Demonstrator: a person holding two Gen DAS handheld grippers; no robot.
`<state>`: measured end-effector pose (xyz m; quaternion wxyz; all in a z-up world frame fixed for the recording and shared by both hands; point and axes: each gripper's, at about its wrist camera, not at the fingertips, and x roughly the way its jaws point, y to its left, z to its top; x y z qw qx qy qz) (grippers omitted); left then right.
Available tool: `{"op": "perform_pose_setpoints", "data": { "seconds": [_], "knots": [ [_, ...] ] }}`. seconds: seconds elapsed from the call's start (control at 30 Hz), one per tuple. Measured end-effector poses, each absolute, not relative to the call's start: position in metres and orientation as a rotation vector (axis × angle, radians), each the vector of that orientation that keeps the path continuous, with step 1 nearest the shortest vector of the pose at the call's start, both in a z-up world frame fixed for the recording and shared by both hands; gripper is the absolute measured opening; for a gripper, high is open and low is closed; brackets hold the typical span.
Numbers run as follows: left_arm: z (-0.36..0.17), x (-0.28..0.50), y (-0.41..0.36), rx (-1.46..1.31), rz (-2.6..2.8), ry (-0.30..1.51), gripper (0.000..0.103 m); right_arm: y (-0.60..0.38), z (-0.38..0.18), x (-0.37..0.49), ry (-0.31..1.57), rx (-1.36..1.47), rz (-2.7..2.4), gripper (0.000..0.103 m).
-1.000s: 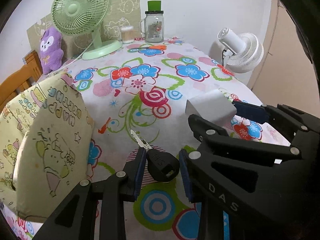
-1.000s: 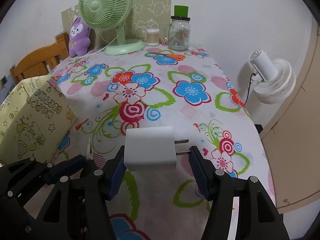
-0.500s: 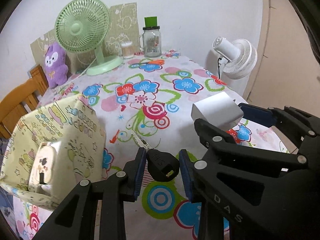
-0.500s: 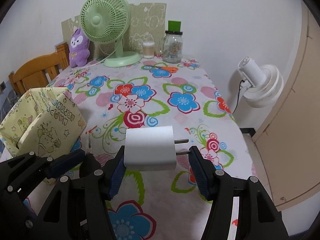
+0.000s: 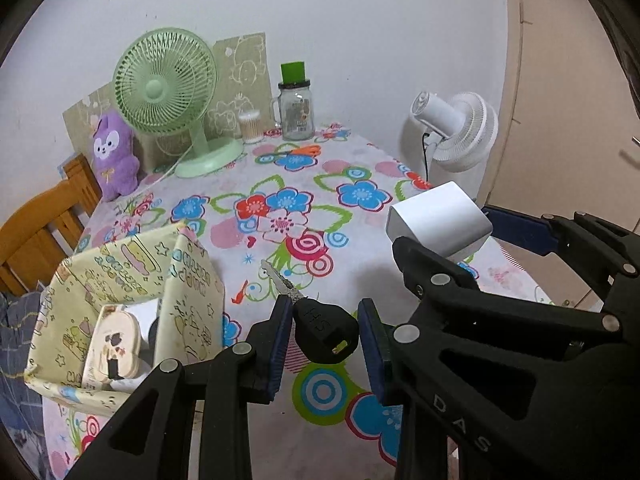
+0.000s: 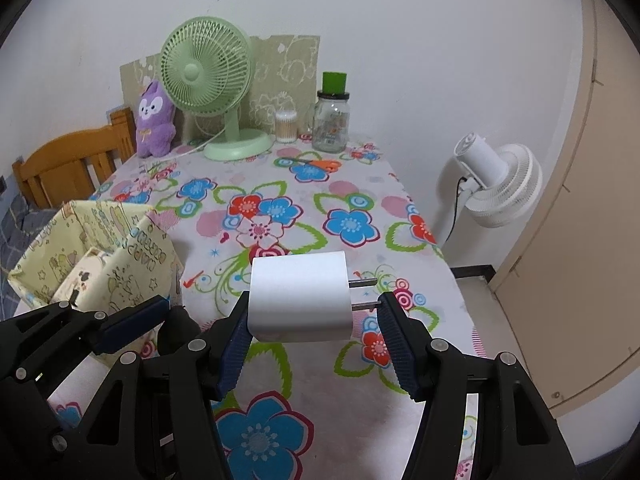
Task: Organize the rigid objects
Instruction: 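Lift the black key with the left tool while the right tool lifts the white charger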
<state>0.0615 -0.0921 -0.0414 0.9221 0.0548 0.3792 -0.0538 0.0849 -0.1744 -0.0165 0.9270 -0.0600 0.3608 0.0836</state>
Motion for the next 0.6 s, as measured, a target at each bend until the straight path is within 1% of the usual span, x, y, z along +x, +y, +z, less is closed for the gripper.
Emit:
{"op": "perform_pose_setpoints", "data": {
  "seconds": [0.6],
  "knots": [
    [-0.009, 0.042, -0.076, 0.124, -0.139, 0.726, 0.034, -0.162, 0.019, 0.059, 0.689, -0.092, 0.133, 0.064]
  ]
}}
